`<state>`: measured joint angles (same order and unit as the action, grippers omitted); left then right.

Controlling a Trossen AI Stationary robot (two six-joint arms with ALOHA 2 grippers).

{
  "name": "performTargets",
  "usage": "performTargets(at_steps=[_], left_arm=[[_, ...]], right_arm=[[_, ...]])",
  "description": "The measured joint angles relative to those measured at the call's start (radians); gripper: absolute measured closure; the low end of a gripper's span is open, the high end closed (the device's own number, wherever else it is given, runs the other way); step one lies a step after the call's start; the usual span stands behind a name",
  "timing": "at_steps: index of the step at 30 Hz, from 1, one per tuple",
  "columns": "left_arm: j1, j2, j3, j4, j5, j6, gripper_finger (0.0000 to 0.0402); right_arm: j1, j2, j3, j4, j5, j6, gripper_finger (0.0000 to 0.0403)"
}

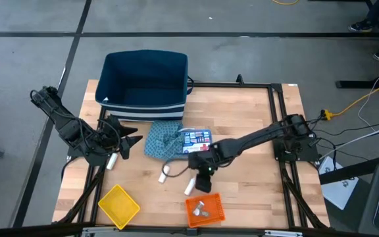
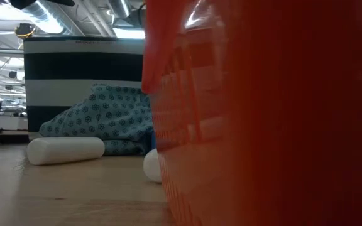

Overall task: Pick & Place Medicine items
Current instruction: Put the pink pill bottle into the orange bin

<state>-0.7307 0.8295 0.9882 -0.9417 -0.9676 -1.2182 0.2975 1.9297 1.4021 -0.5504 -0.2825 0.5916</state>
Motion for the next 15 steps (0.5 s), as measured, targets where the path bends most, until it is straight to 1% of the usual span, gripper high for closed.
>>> performTargets(at_steps=[4, 7, 11, 15], left_arm=[[0.0, 0.0, 0.0, 0.0, 0.001, 0.003, 0.019], [0.0, 0.0, 0.0, 0.0, 0.012, 0.003, 0.019], [0.0, 0.002, 0.0, 0.0, 0.082, 0.006, 0.019], [0.0, 0.014, 0.0, -0.003, 0.118, 0.008, 0.019]], right_arm=[[0.017, -0.052, 0.062, 0.001, 0.005, 0.004, 0.0293], [0.046, -0.066, 0.109, -0.025, 0.005, 0.012, 0.0296], [0.075, -0.063, 0.117, -0.058, 0.005, 0.053, 0.0285], [0.091, -0.063, 0.115, -0.055, 0.017, 0.075, 0.0273]])
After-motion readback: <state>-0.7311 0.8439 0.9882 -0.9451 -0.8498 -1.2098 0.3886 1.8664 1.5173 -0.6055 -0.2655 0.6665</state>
